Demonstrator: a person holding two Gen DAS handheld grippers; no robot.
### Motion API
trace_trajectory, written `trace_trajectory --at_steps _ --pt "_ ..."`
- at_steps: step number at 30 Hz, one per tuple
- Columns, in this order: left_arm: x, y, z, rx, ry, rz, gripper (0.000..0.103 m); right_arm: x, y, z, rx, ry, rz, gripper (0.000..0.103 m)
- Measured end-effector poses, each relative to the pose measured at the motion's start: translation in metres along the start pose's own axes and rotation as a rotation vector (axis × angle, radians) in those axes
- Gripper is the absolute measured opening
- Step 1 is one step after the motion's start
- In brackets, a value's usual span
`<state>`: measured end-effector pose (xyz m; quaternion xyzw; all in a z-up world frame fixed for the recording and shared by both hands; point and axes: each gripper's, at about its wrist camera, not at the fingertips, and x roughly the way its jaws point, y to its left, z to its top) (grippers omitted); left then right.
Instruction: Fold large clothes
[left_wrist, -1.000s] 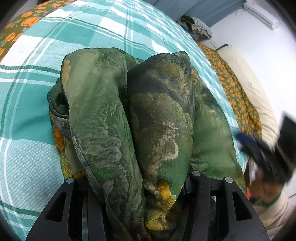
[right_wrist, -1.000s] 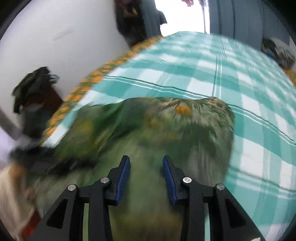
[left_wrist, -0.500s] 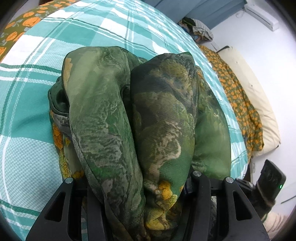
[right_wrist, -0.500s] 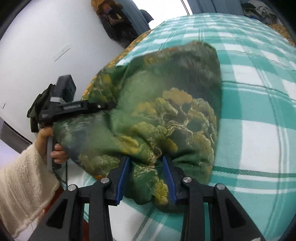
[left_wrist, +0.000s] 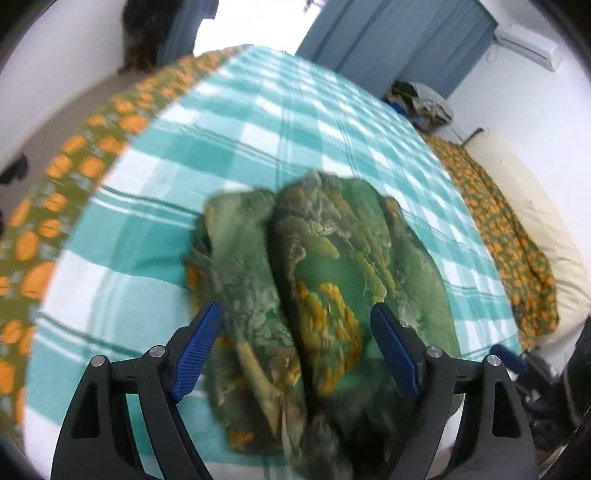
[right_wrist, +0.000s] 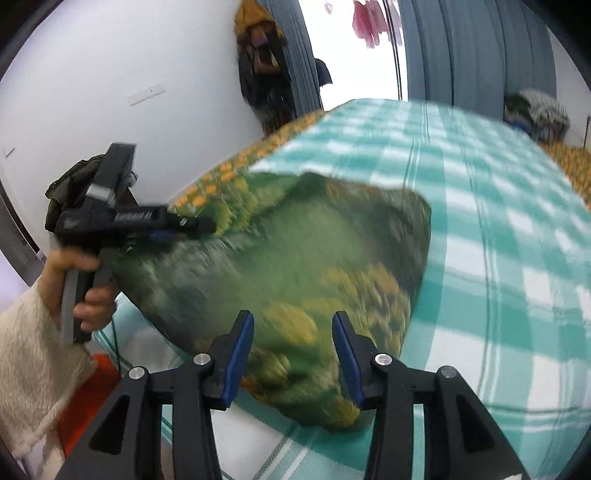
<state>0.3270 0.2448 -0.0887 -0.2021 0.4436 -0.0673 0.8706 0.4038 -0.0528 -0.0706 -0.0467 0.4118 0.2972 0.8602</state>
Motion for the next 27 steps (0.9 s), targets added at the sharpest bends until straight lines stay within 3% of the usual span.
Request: trace_trajectory --at_steps 8,17,21,24,27 --pt "-0.029 0.005 -0.003 0.029 -0.056 0.157 0.085 0.008 0.037 0.016 -0.069 -0.008 0.025 0.045" --pt "-0.037 0.004 -0.003 0.070 -0.070 0.209 0.085 0.012 0.053 0.024 -0.104 -0.028 0.008 0.045" --pt "-0.033 0.022 -0.003 0.010 -0.064 0.131 0.089 0.027 0.053 0.031 -0.064 -0.048 0.023 0.045" --pt "-0.012 0.062 -0.009 -0.142 -0.020 -0.030 0.090 0.077 0.060 0.019 -0.029 0.096 0.107 0.045" --pt "0.015 0.080 -0.022 -0.230 0.068 -0.119 0.090 0.123 0.071 -0.006 -0.056 0.193 0.090 0.046"
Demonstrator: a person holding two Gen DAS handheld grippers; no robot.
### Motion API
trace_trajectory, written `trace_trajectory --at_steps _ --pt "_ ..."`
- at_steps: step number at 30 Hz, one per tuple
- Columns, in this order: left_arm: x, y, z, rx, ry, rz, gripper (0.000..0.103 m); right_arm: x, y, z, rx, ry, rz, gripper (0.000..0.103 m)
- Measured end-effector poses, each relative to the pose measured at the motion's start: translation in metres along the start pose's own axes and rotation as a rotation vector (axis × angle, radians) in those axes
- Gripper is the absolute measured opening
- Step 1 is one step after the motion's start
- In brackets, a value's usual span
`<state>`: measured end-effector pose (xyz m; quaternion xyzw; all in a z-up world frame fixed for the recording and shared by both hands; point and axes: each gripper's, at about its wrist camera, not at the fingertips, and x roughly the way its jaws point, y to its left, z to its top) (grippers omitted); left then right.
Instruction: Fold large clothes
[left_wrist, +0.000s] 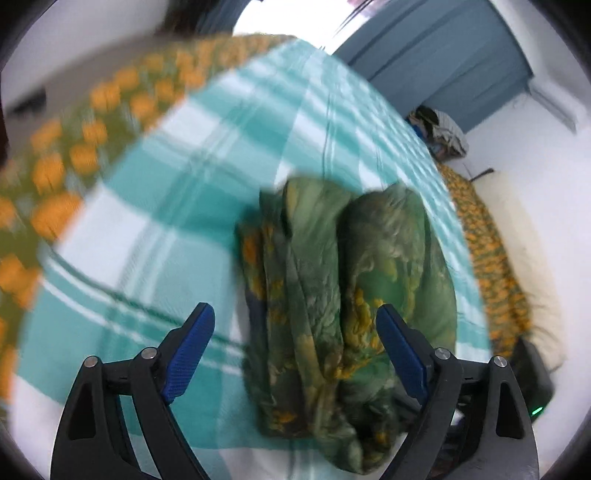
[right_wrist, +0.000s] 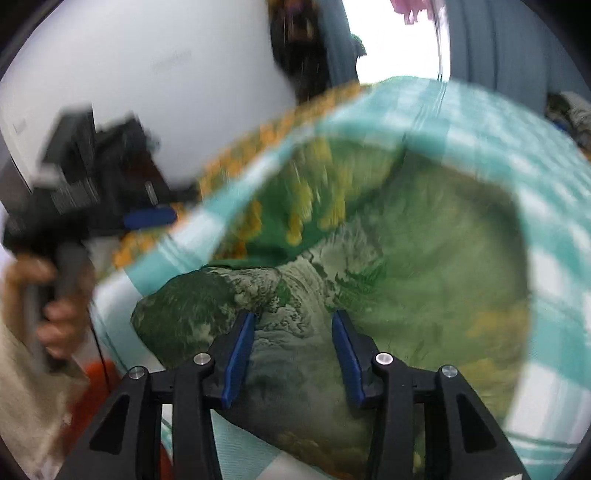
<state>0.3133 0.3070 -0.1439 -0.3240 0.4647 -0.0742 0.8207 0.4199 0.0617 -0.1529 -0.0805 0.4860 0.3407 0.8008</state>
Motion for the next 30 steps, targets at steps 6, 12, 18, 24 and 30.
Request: trace_trajectory --at_steps 6,12,18,24,30 --pt "0.044 -0.016 -0.013 0.045 0.110 -0.172 0.096 0.016 0.012 -0.002 -0.060 -0.007 -0.065 0.046" --pt "0.091 -0.033 -0.007 0.161 0.200 -0.018 0.103 0.007 0.013 -0.004 -0.089 -0.025 -0.080 0.045" --pt "0.099 -0.030 -0.001 0.130 0.243 -0.058 0.103 -0.080 -0.054 -0.023 0.127 -0.148 0.061 0.079" --pt "0.109 -0.028 0.005 0.119 0.249 -0.096 0.103 -0.082 -0.162 -0.072 0.418 -0.054 0.070 0.084" --pt "0.115 -0.028 0.009 0.125 0.242 -0.103 0.103 -0.015 -0.201 -0.079 0.628 -0.029 0.385 0.087"
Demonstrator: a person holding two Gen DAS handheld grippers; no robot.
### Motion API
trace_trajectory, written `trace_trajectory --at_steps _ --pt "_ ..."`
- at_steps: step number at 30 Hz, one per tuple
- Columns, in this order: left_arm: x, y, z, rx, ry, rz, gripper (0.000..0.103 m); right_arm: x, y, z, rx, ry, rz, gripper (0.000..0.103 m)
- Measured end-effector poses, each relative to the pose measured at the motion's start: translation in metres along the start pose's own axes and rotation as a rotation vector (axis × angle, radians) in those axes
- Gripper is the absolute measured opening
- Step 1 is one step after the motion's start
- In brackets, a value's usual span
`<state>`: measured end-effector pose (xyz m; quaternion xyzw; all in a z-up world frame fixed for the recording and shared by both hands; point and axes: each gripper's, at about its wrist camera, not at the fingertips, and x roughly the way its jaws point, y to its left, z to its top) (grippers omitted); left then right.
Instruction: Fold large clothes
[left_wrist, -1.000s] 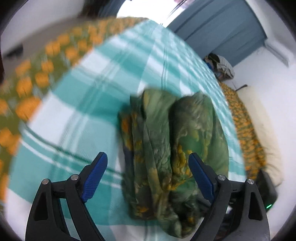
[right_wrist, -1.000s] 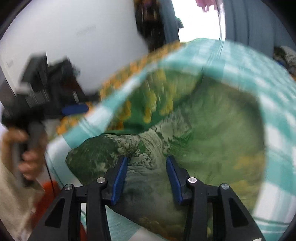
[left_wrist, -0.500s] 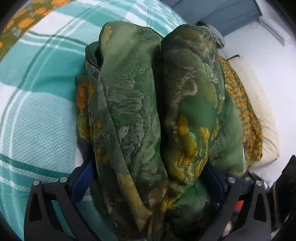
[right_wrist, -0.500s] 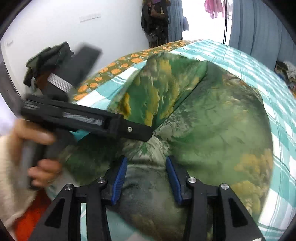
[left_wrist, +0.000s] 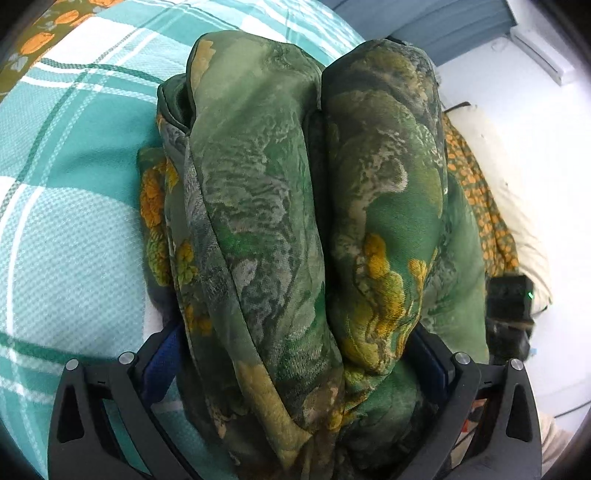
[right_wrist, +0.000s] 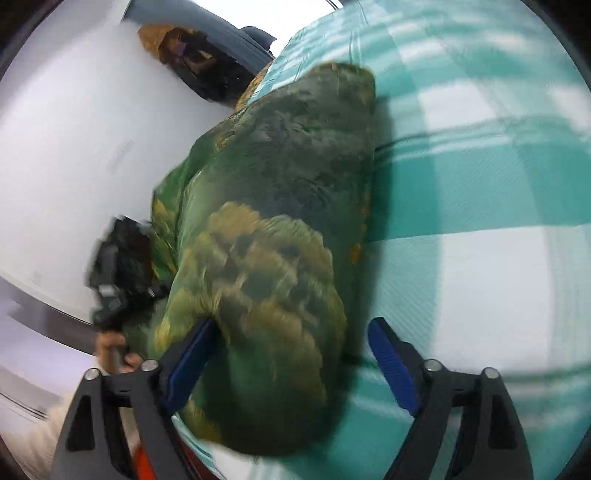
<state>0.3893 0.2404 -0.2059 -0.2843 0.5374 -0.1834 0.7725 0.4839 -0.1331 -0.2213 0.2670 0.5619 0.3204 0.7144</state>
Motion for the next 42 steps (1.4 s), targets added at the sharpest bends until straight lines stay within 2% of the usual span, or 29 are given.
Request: trace_trajectory --at_steps 2,5,6,7,8,9,11,14,16,18,22,26,28,29,30,33,34,36,37,38,39,42 --pt "0.004 0.003 0.002 -0.008 -0.028 -0.018 0.103 0.012 0.001 0.007 0.022 0.014 0.032 0.087" --pt "0.007 0.003 0.001 -0.065 -0.065 -0.028 0.100 0.022 0.024 0.014 -0.084 0.007 -0.051 0.083" --pt "0.005 -0.004 0.000 -0.046 -0.072 -0.015 0.083 0.017 0.032 0.010 -0.121 -0.004 -0.069 0.078" --pt "-0.006 -0.013 0.001 0.006 -0.090 0.006 0.076 0.011 0.040 0.007 -0.160 -0.018 -0.084 0.072" --pt "-0.012 -0.023 0.001 0.032 -0.101 0.016 0.064 0.004 0.050 0.003 -0.214 -0.037 -0.094 0.069" --pt "-0.020 -0.034 0.000 0.052 -0.119 0.011 0.057 -0.002 0.058 0.000 -0.252 -0.053 -0.097 0.067" --pt "-0.036 -0.049 0.002 0.065 -0.154 -0.025 0.054 -0.017 0.073 -0.005 -0.312 -0.099 -0.080 0.067" --pt "-0.050 -0.076 0.016 0.092 -0.211 -0.057 0.054 -0.045 0.087 0.006 -0.375 -0.182 -0.033 0.067" --pt "-0.052 -0.093 0.036 0.106 -0.243 -0.070 0.054 -0.058 0.089 0.021 -0.385 -0.214 -0.003 0.067" --pt "-0.044 -0.112 0.070 0.128 -0.269 -0.072 0.055 -0.067 0.085 0.045 -0.389 -0.240 0.015 0.067" --pt "-0.009 -0.133 0.124 0.142 -0.275 -0.055 0.055 -0.057 0.069 0.110 -0.359 -0.243 0.023 0.067" --pt "0.052 -0.136 0.166 0.151 -0.213 -0.004 0.057 -0.049 0.023 0.165 -0.282 -0.216 -0.011 0.067" --pt "0.085 -0.131 0.173 0.133 -0.161 0.034 0.062 -0.040 -0.002 0.173 -0.237 -0.189 -0.041 0.067" --pt "0.097 -0.126 0.173 0.121 -0.144 0.046 0.069 -0.034 -0.015 0.177 -0.204 -0.163 -0.050 0.067" --pt "0.101 -0.121 0.173 0.113 -0.142 0.041 0.077 -0.030 -0.026 0.177 -0.164 -0.136 -0.050 0.068" --pt "0.091 -0.121 0.169 0.132 -0.163 0.038 0.095 -0.027 -0.045 0.172 -0.080 -0.106 -0.035 0.082" --pt "0.083 -0.123 0.165 0.151 -0.172 0.052 0.096 -0.031 -0.042 0.167 -0.092 -0.119 -0.062 0.087" --pt "0.064 -0.131 0.155 0.198 -0.202 0.117 0.096 -0.043 -0.030 0.161 -0.115 -0.147 -0.131 0.089" --pt "0.060 -0.133 0.154 0.218 -0.221 0.147 0.096 -0.052 -0.019 0.154 -0.140 -0.174 -0.199 0.089" --pt "0.045 -0.142 0.144 0.259 -0.262 0.198 0.096 -0.060 -0.009 0.151 -0.176 -0.210 -0.269 0.089" --pt "0.036 -0.150 0.134 0.288 -0.297 0.235 0.098 -0.072 0.012 0.140 -0.245 -0.269 -0.382 0.089" --pt "0.008 -0.170 0.101 0.388 -0.399 0.347 0.102 -0.094 0.053 0.116 -0.346 -0.366 -0.601 0.089"
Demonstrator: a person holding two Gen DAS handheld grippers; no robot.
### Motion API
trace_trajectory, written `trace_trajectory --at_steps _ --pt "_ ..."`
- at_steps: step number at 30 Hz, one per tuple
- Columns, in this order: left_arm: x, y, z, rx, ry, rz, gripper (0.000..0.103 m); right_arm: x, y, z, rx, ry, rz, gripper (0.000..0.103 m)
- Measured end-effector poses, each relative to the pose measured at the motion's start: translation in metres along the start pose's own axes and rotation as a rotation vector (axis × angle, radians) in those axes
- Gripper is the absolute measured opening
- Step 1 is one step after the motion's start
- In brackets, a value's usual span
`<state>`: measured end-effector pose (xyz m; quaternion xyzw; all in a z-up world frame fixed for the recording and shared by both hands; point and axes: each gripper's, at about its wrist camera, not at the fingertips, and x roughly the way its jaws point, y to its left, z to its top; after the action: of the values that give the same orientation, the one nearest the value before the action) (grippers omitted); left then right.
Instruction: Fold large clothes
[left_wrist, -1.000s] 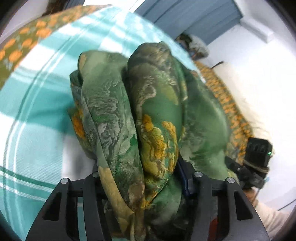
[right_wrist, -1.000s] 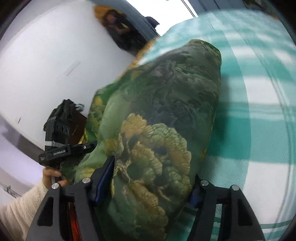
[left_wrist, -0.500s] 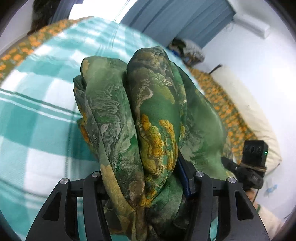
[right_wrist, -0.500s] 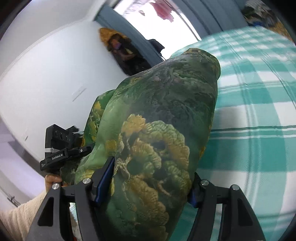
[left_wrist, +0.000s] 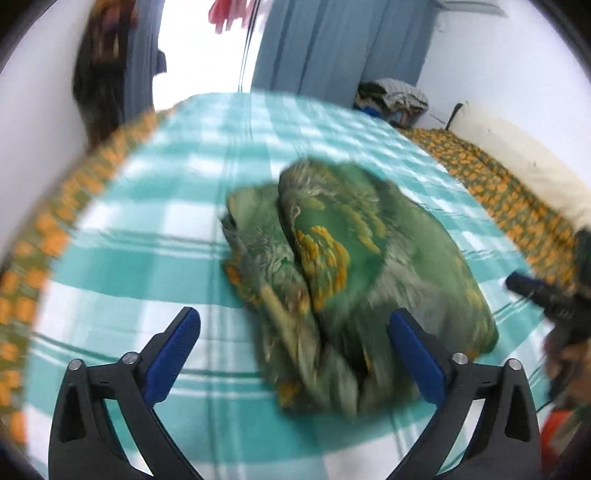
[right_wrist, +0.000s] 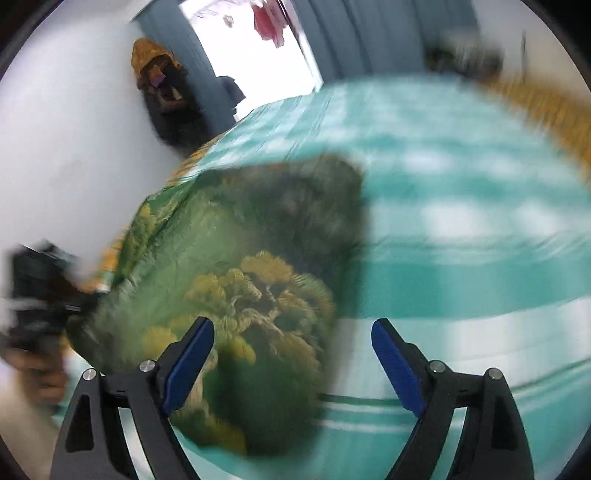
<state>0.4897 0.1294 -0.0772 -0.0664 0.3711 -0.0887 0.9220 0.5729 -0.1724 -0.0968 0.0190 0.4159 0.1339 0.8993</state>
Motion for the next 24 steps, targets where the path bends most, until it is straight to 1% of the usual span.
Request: trace_trajectory --at_steps 2,3,5,8,9,11,13,15,17,19,22,24 --pt "-0.029 -0.011 -0.015 0.043 -0.047 0.060 0.102 -0.032 0.016 -0.002 -0.042 -0.036 -0.086 0.089" --pt "-0.041 -0.018 -0.021 0.044 -0.058 0.080 0.102 -0.036 0.018 0.000 -0.051 -0.047 -0.111 0.089" --pt "-0.058 -0.022 -0.035 0.034 -0.075 0.109 0.102 -0.059 0.032 -0.003 -0.066 -0.068 -0.183 0.089" --pt "-0.076 -0.038 -0.050 0.027 -0.093 0.151 0.103 -0.089 0.043 -0.013 -0.079 -0.082 -0.224 0.089" --pt "-0.084 -0.046 -0.056 0.032 -0.091 0.166 0.103 -0.099 0.046 -0.020 -0.088 -0.083 -0.240 0.089" --pt "-0.088 -0.057 -0.062 0.042 -0.067 0.172 0.103 -0.122 0.046 -0.033 -0.104 -0.088 -0.269 0.089" --pt "-0.099 -0.068 -0.073 0.027 -0.049 0.168 0.103 -0.144 0.052 -0.045 -0.112 -0.096 -0.288 0.089" --pt "-0.113 -0.077 -0.079 0.000 -0.065 0.154 0.103 -0.154 0.054 -0.054 -0.123 -0.093 -0.300 0.089" --pt "-0.121 -0.086 -0.083 0.002 -0.084 0.157 0.103 -0.166 0.056 -0.064 -0.136 -0.098 -0.321 0.089" --pt "-0.131 -0.096 -0.085 0.016 -0.102 0.188 0.103 -0.178 0.058 -0.074 -0.143 -0.102 -0.336 0.089" --pt "-0.141 -0.107 -0.090 0.018 -0.116 0.198 0.103 -0.189 0.057 -0.085 -0.134 -0.092 -0.336 0.089" --pt "-0.145 -0.116 -0.092 0.023 -0.109 0.260 0.103 -0.197 0.055 -0.094 -0.123 -0.089 -0.337 0.089"
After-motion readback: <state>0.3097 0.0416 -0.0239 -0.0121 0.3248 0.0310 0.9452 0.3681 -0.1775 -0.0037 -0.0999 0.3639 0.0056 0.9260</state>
